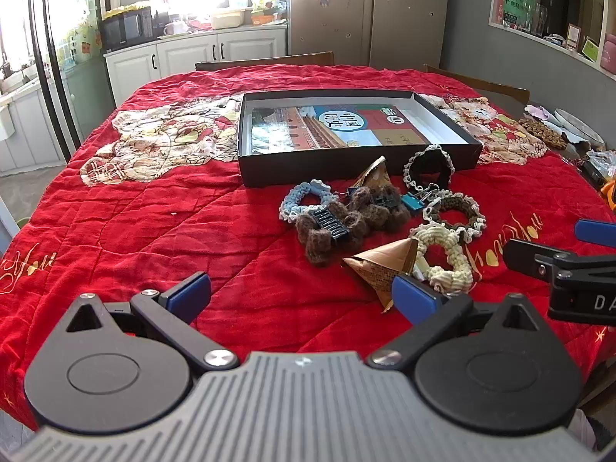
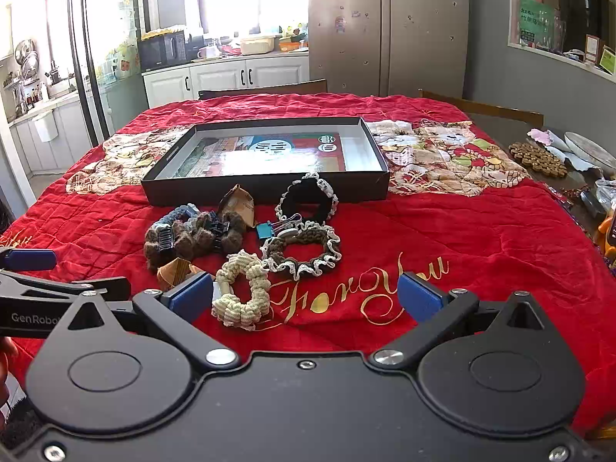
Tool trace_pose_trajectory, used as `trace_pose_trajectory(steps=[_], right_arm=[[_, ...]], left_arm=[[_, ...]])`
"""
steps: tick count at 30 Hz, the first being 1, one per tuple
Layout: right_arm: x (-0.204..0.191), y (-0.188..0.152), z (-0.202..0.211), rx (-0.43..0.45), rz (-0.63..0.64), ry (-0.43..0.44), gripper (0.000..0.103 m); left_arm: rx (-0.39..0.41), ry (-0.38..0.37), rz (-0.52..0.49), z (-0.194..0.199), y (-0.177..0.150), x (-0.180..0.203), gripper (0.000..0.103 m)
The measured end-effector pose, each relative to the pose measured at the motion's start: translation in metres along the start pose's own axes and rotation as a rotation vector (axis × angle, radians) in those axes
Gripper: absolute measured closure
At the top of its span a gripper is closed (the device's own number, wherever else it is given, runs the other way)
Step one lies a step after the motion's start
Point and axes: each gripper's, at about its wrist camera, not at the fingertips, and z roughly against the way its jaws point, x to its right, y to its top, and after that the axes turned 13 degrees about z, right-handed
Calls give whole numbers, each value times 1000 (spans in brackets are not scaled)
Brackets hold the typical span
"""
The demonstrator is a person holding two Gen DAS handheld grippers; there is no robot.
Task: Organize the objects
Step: 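Move both tools toward the pile of hair accessories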
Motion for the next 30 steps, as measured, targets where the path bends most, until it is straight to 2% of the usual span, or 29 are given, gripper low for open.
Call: trace_pose_trajectory(steps=[14, 19, 26, 30], right_arm=[[1, -2, -4, -9, -4, 11, 1], [3, -3, -7, -6, 3, 23, 4], [10, -4, -12, 11, 15, 72, 12], [14, -6, -20, 14, 20, 100, 22]], left_arm=[[-31, -4, -7, -7, 0, 1, 0], [-18, -11, -22, -7, 0, 3, 0], [30, -64, -45, -11, -2, -1, 0], [94, -156, -80, -11, -9, -3, 0]])
